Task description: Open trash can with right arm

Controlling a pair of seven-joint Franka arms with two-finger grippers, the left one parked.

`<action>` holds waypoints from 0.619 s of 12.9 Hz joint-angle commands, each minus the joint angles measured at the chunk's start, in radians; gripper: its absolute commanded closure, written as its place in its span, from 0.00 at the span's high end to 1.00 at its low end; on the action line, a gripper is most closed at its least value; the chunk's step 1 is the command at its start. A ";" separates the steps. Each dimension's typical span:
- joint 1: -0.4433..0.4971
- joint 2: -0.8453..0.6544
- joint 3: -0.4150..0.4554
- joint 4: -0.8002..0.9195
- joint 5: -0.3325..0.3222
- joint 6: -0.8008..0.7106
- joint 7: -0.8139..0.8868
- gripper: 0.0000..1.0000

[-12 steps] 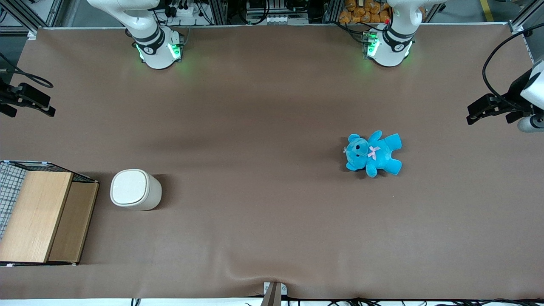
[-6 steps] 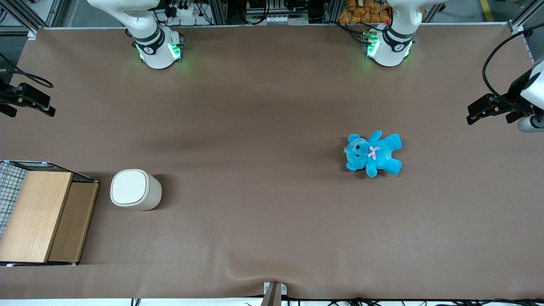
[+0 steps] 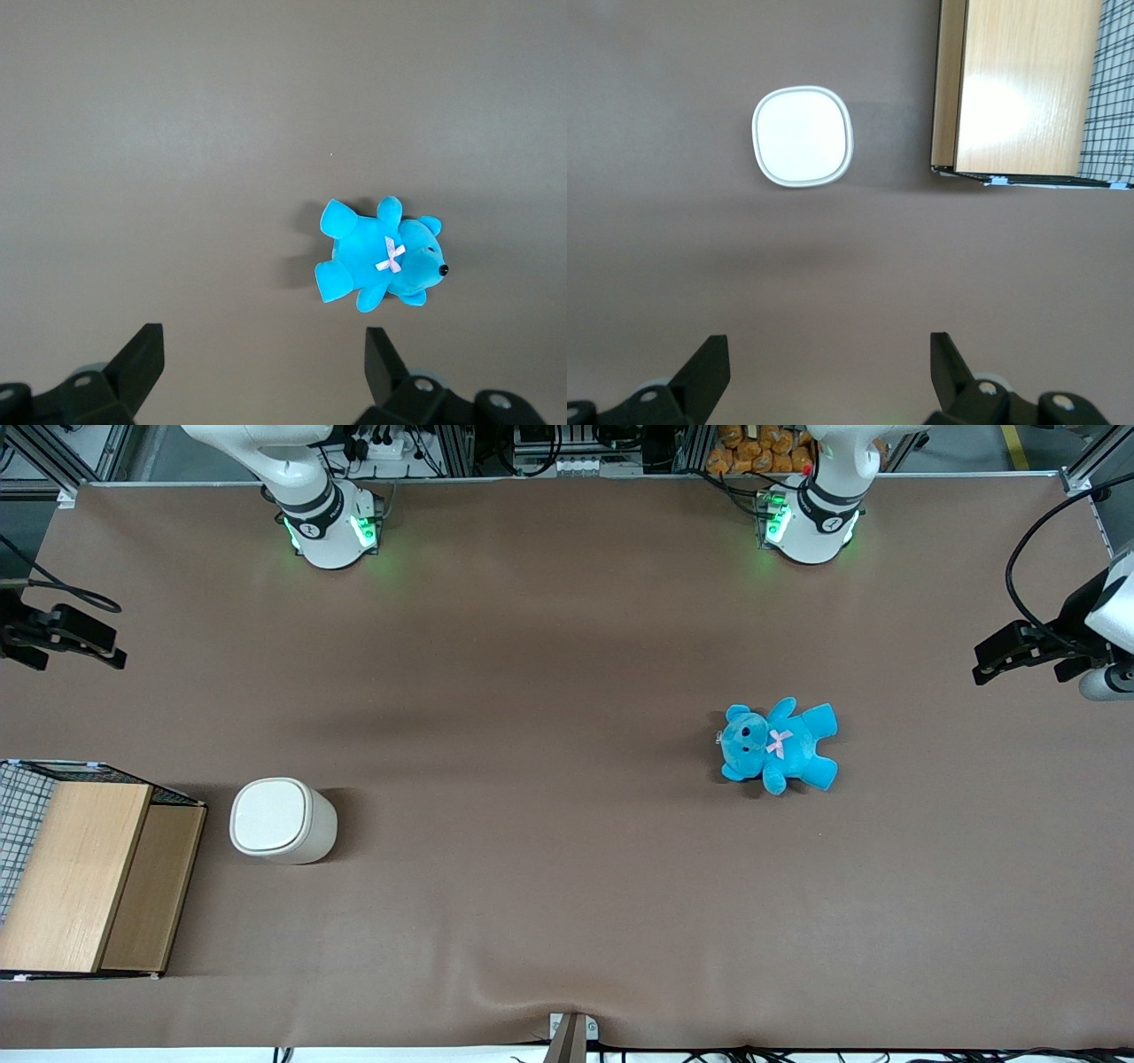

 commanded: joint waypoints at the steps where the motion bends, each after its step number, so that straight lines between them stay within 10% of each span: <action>1: 0.026 0.020 0.001 0.003 -0.003 -0.002 0.008 1.00; 4: 0.032 0.061 0.001 0.010 0.000 0.024 0.010 0.96; 8: 0.057 0.142 0.003 0.010 0.003 0.092 0.006 0.45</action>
